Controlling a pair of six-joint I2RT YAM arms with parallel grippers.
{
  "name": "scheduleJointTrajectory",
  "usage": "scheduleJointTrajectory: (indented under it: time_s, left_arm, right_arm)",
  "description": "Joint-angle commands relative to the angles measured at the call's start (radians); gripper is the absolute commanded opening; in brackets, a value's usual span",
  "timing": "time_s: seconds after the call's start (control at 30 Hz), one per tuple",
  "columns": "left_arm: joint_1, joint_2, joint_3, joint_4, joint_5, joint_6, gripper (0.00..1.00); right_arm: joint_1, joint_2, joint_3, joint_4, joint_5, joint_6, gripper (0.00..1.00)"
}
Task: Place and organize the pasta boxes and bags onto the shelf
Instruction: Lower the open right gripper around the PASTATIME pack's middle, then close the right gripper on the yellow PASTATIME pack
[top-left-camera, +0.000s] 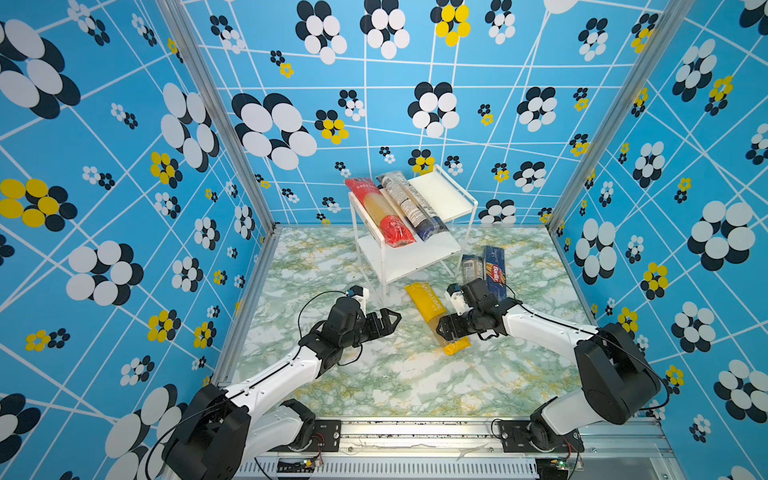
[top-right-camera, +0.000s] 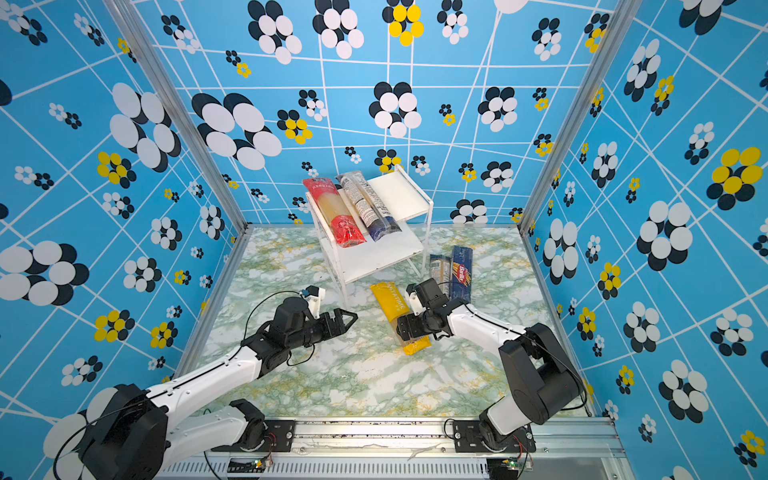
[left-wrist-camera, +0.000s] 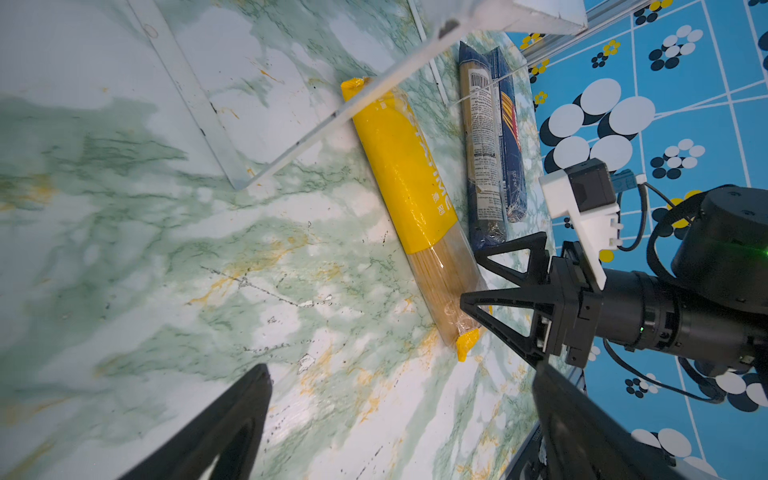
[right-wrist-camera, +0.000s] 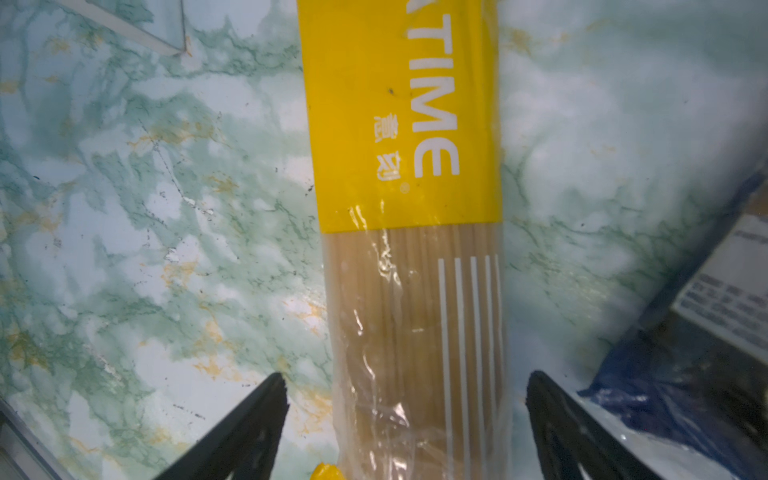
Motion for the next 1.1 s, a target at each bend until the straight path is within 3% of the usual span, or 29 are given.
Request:
scheduleJointTrajectory:
  time_s: [0.0,0.67,1.07]
  left_arm:
    - [0.009,-0.018,-0.014,-0.005,0.012,0.016,0.99]
    - [0.011,0.031,-0.002,0.015,0.034,0.005,0.99]
    - [0.011,0.023,-0.006,0.004,0.031,0.007,0.99]
  right_arm:
    - [-0.007,0.015,0.015,0.018,-0.005,0.022,0.92]
    - [0.042,0.054,-0.021,0.083,0.005,0.081,0.9]
    - [0.14,0.047,-0.034,0.089,0.075,0.129,0.89]
